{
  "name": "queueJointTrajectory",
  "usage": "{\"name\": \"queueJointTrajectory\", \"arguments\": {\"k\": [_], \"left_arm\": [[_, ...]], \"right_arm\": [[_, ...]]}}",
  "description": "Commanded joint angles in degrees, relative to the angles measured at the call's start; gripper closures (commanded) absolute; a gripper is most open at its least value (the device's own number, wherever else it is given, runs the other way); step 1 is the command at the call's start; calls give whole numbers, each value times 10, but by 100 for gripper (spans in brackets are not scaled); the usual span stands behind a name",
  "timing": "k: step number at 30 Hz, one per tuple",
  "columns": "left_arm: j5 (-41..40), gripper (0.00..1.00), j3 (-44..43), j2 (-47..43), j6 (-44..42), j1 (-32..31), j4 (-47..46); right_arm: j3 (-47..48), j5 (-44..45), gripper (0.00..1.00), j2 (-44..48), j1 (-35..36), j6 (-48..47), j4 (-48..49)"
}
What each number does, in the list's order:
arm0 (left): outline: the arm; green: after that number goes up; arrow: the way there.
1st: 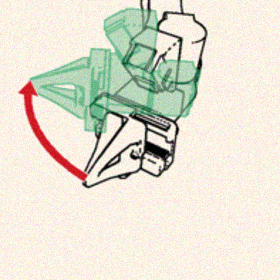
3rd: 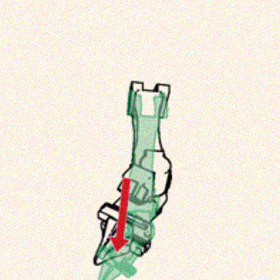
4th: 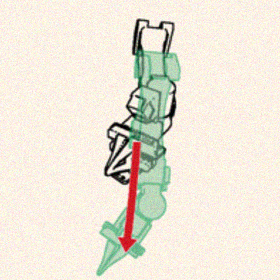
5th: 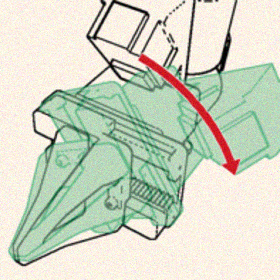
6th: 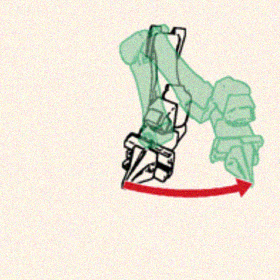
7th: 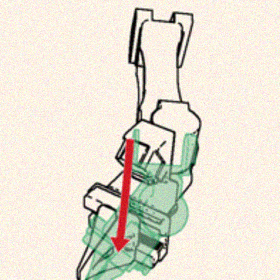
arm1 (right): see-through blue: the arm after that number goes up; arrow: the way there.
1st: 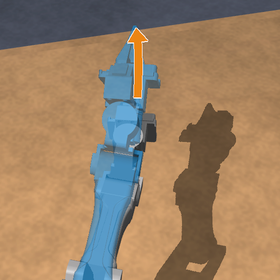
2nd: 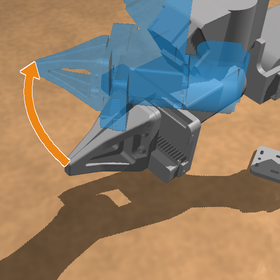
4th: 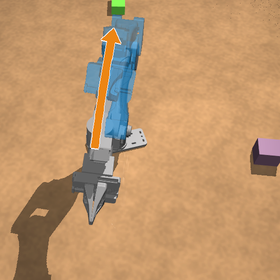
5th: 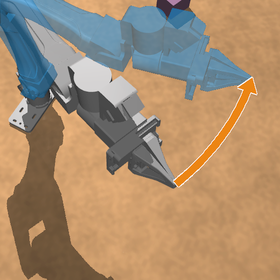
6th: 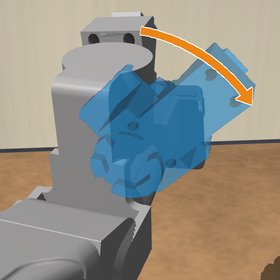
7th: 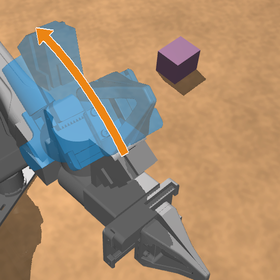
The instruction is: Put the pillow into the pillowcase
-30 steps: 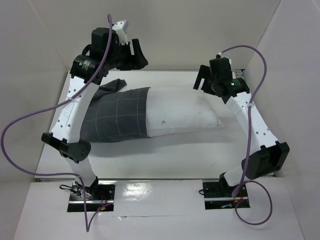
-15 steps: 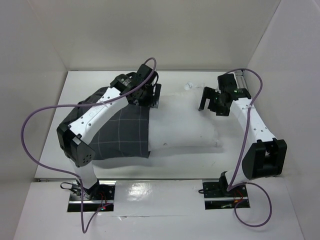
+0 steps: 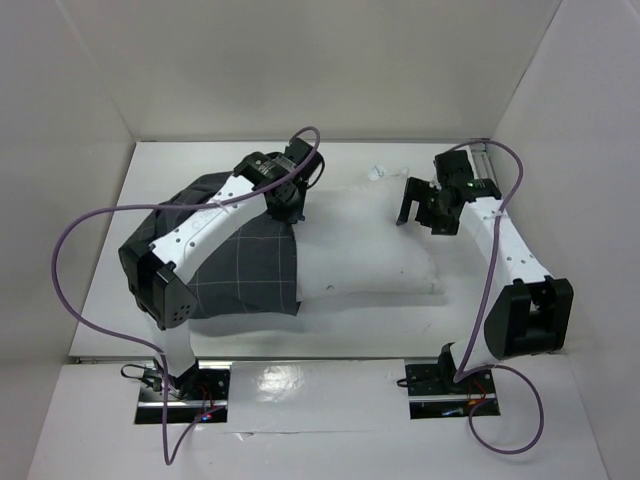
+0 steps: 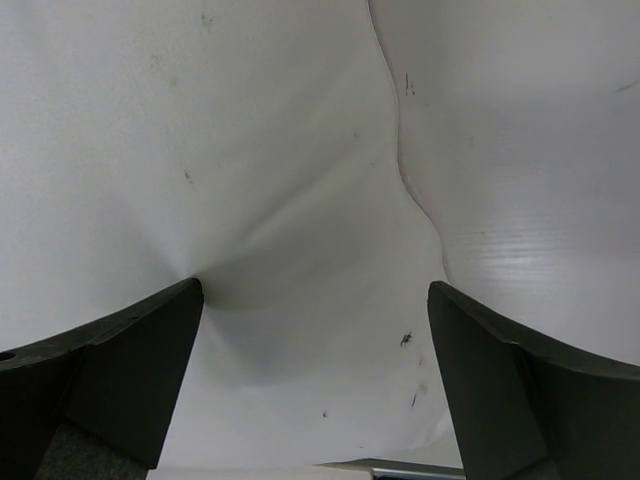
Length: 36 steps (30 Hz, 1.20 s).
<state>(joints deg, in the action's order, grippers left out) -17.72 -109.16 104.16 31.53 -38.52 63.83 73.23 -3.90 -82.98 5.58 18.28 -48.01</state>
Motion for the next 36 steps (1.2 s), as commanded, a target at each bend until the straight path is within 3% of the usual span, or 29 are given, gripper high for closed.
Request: {"name": "queueJointTrajectory", "arguments": {"k": [1,3,5,8,9,10,12,13,14,17,24,27,29,30,32,34,35,36], "left_arm": [[-24,87,-41,-8,7,-3,32],[-1,100,-55,-8,1,-3,32],[55,100,-68,-8,-17,-10,3],[156,100,-125,31,-23,-31,-30],[184,100,-153,75,-23,-39,-44],[242,100,-189,102,-23,-53,-44],[316,100,-312,158,-28,-59,-64],[355,100,-348,204,-21,-66,-92],[437,100,-370,218,-12,-66,-115],[529,100,-354,213,37,-52,-196],[520,100,-373,187,32,-7,-202],[472,98,-276,139,1,29,-186],[431,74,-266,124,-43,42,-141],[374,49,-283,124,-57,48,-117],[291,22,-308,114,-95,48,-56],[237,1,-306,91,-110,48,-31],[208,0,-289,73,-115,43,-23],[129,0,-264,51,-104,36,-11]], "right_arm": [[-20,-11,0,7,-5,-14,-9],[-44,-33,0,-4,-10,-14,18],[-83,-73,10,-10,-5,18,61],[-91,-130,63,-22,58,70,135],[-91,-148,90,-22,97,107,167],[-91,-148,100,-17,114,129,183],[-109,-173,100,17,140,207,231],[-128,-182,100,34,140,237,306],[-149,-187,100,54,147,267,348],[-184,-156,100,100,147,336,392],[-143,-45,100,166,152,347,341],[-137,8,100,209,152,340,313],[-159,25,100,222,152,346,308],[-168,32,100,227,152,351,315],[-209,14,100,233,164,362,352],[-215,6,100,214,164,362,353],[-215,0,100,207,171,362,340],[-215,-1,100,201,171,362,333]]}}
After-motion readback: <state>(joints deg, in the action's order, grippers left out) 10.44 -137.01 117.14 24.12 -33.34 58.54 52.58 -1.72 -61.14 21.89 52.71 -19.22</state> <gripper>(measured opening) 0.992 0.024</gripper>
